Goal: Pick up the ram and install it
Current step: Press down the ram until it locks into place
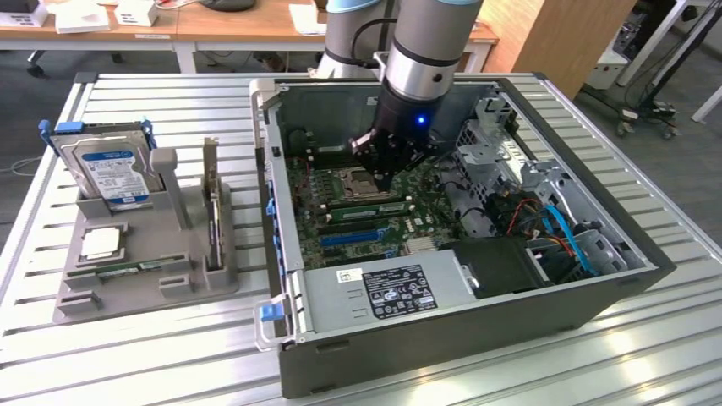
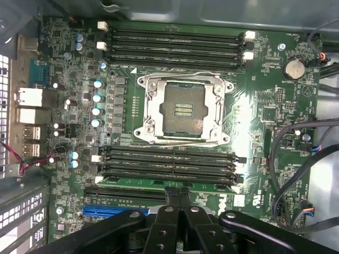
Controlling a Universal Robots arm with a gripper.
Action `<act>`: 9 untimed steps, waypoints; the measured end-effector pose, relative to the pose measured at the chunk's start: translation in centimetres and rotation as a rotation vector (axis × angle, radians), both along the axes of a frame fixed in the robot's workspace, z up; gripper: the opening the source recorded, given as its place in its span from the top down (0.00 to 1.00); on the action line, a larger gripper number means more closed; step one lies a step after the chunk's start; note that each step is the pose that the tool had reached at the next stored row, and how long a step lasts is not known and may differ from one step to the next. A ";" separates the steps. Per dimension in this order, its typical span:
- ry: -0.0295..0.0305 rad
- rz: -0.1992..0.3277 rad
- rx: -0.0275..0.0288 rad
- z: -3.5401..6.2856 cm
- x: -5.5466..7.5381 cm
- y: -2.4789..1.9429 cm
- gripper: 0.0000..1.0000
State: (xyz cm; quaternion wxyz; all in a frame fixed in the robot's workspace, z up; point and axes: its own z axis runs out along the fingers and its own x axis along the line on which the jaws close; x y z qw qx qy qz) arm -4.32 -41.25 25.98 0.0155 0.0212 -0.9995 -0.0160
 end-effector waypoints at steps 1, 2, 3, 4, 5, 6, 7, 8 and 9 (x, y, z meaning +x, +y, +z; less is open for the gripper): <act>-0.0001 -0.003 0.0001 0.04 0.0 0.00 0.90; 0.0000 -0.006 0.0001 0.09 0.0 0.00 0.90; -0.0001 -0.008 0.0002 0.12 0.0 0.00 0.90; 0.0000 -0.011 0.0000 0.17 0.0 0.00 0.90; 0.0000 -0.013 0.0001 0.20 0.0 0.00 0.90; 0.0000 -0.015 0.0000 0.25 0.0 0.00 0.90; 0.0000 -0.017 0.0000 0.29 0.0 0.00 0.90; 0.0000 -0.018 0.0000 0.33 0.0 0.00 0.90; -0.0001 -0.019 0.0001 0.36 0.0 0.00 0.90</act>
